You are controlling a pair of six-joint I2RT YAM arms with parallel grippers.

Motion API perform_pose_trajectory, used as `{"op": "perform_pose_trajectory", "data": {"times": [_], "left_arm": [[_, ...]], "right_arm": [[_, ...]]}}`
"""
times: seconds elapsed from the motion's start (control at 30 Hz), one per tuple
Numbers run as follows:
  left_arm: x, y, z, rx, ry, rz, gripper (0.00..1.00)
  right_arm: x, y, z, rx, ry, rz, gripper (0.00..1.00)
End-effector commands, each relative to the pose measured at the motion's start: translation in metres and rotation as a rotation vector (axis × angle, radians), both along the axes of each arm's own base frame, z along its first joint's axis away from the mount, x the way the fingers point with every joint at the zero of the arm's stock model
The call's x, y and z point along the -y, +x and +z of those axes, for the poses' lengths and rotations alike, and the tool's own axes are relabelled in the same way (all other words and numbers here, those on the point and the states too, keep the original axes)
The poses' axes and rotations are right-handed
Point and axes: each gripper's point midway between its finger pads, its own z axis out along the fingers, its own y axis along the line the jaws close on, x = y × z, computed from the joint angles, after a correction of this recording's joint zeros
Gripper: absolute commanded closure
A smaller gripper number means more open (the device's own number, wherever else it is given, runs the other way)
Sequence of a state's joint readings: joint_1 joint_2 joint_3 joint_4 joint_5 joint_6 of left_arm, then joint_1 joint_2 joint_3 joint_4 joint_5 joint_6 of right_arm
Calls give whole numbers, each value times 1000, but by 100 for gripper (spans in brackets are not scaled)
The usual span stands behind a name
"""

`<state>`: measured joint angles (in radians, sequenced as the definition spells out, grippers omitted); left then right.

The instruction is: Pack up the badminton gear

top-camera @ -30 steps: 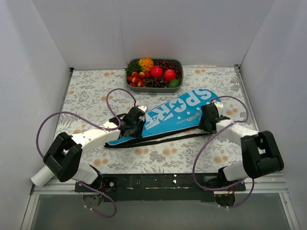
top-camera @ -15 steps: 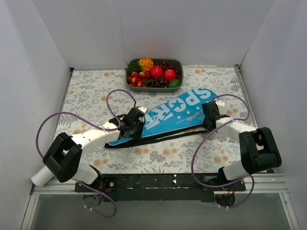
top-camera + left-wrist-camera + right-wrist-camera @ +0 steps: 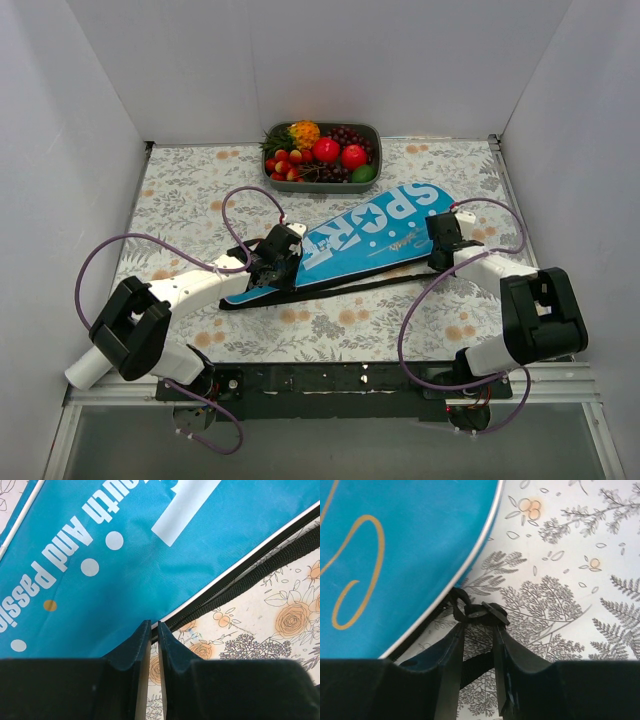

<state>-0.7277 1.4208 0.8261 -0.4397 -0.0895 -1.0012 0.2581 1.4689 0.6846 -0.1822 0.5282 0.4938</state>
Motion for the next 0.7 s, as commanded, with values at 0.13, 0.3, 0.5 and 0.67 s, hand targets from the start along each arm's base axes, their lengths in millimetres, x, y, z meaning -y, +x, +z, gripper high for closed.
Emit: {"op": "perform_pose_trajectory", "data": {"times": [0.13, 0.3, 0.5, 0.67], "left_arm": [[1, 1, 7, 21, -16, -11, 89], [1, 1, 6, 20, -15, -11, 89], [1, 1, 7, 19, -19, -12, 90], [1, 1, 7, 17, -22, -12, 90]], "right_arm": [[23, -15, 10, 3, -46, -44, 58], [6, -9, 22, 55, 42, 9, 54], [-9, -2, 30, 76, 123, 37, 53], [-19, 4, 26, 72, 171, 52, 53]]}}
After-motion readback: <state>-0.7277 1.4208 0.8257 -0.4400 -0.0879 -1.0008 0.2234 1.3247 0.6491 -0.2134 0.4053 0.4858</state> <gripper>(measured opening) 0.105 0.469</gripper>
